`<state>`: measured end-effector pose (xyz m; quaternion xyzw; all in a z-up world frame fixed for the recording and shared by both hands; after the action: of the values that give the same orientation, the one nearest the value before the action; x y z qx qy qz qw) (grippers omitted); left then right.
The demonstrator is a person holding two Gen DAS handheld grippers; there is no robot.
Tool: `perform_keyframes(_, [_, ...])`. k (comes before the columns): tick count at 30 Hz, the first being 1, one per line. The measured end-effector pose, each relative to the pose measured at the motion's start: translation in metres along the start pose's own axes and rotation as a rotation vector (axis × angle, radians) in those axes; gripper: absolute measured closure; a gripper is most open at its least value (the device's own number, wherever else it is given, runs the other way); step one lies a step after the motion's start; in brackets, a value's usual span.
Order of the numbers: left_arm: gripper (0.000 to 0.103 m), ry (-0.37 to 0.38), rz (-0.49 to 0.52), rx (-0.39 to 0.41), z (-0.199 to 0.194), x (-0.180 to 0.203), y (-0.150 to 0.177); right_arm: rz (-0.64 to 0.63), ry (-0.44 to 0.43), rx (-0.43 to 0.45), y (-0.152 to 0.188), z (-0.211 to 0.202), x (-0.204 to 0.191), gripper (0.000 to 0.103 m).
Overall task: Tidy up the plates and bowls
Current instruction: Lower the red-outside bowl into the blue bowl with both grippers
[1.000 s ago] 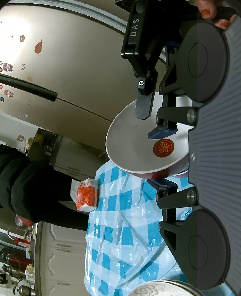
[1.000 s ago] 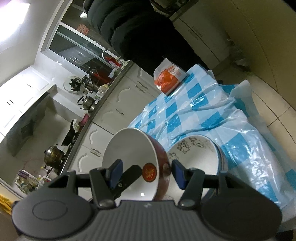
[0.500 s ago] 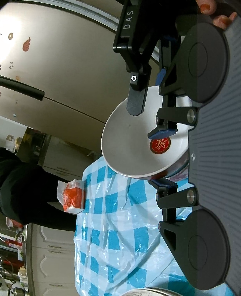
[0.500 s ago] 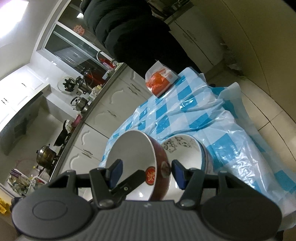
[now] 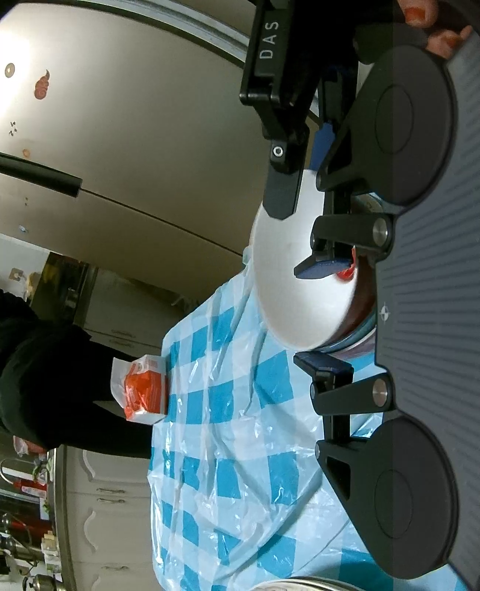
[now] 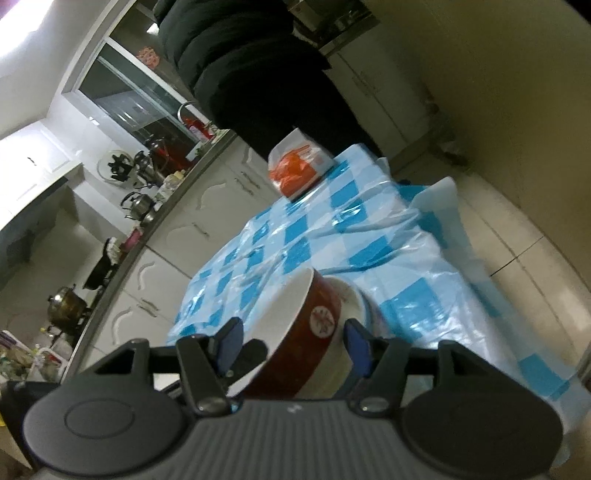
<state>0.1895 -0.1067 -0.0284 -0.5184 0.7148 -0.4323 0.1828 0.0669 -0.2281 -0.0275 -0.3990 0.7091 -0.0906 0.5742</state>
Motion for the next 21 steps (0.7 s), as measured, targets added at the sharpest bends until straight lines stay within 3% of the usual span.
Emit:
perform_keyframes(7, [0.054,-0.003,0.003,0.0,0.0,0.001,0.0,-0.014,-0.023,0.028,-0.004,-0.007,-0.001,0.038])
perform_keyframes(12, [0.039,-0.022,-0.019,0.018,-0.007,-0.011,-0.006,-0.018,-0.013,0.043,-0.006,-0.006,-0.001,0.032])
perform_keyframes(16, [0.032,-0.05,-0.035,0.033,-0.013,-0.024,-0.009,-0.073,0.049,0.068,-0.006,-0.002,0.003,0.032])
perform_keyframes(20, [0.023,-0.078,-0.038,0.042,-0.019,-0.037,-0.009,-0.151,0.18,0.09,-0.004,0.003,0.019,0.032])
perform_keyframes(21, [0.021,-0.084,-0.04,0.039,-0.02,-0.04,-0.008,-0.154,0.2,0.095,-0.003,0.003,0.024,0.027])
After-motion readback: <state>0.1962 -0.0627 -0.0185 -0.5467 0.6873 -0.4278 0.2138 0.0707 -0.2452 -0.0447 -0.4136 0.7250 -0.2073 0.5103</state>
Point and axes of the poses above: each gripper's, at about its wrist camera, not at the fingertips, and z roughly the way its jaws point, x to its right, y to its underside, the point moved 7 cm from there along z, roughly the way its jaws point, and after that the axes turned 9 degrees about -y, right-handed, at the moved point
